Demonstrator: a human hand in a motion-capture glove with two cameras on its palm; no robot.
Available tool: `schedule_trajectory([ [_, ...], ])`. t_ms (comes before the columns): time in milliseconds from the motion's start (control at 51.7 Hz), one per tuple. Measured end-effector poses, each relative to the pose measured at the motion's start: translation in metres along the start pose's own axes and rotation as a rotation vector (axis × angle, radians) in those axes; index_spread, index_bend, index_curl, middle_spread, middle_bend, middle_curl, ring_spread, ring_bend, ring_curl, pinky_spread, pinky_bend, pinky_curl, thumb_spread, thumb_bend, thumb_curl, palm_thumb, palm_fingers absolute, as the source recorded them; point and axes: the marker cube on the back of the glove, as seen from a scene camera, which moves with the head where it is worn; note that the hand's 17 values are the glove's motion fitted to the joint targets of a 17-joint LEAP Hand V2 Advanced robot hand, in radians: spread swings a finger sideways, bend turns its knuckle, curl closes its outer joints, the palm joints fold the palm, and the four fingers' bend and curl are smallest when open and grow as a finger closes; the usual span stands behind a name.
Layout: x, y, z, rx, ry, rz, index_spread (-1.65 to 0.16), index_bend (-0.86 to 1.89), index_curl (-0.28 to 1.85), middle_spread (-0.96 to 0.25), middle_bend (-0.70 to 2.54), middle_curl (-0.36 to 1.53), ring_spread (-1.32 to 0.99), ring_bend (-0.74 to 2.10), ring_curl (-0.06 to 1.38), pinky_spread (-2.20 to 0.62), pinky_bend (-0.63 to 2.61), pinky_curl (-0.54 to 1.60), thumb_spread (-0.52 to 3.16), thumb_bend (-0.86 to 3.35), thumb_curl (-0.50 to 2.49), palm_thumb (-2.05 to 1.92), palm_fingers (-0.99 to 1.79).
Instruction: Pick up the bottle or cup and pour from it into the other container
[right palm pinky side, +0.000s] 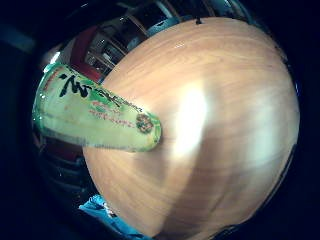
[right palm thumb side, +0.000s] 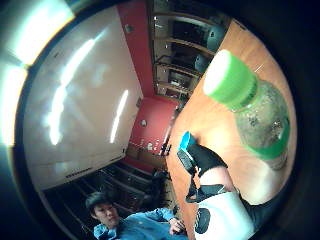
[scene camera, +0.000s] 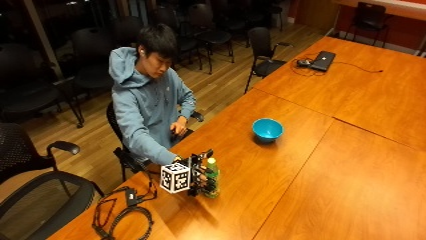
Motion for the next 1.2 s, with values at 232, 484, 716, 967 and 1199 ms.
schedule_trajectory([
  [232,0.009,-0.021,0.024,0.098,-0.218,0.033,-0.37,0.23,0.26,0.05,0.18,0.3,0.12,0.52,0.29,0.25,0.74,0.28,0.82,0.0,0.37,0.79,0.42],
  [484,0.005,-0.031,0.057,0.18,-0.212,0.055,-0.14,0.28,0.37,0.0,0.34,0.4,-0.09,0.55,0.36,-0.07,0.57,0.27,0.53,0.01,0.5,1.04,1.17],
  [716,-0.018,-0.051,0.092,0.112,-0.135,0.076,-0.11,0.27,0.43,-0.03,0.34,0.44,-0.16,0.52,0.4,-0.19,0.52,0.3,0.31,-0.03,0.58,1.05,1.24],
  [967,-0.073,-0.07,0.13,-0.079,0.062,0.002,-0.09,0.27,0.47,-0.04,0.33,0.47,-0.17,0.5,0.43,-0.21,0.5,0.32,0.22,-0.04,0.63,1.04,1.26],
  [1199,-0.153,-0.101,0.157,-0.214,0.26,-0.05,-0.08,0.26,0.49,-0.04,0.34,0.48,-0.17,0.5,0.44,-0.21,0.48,0.34,0.19,-0.04,0.66,1.03,1.27],
])
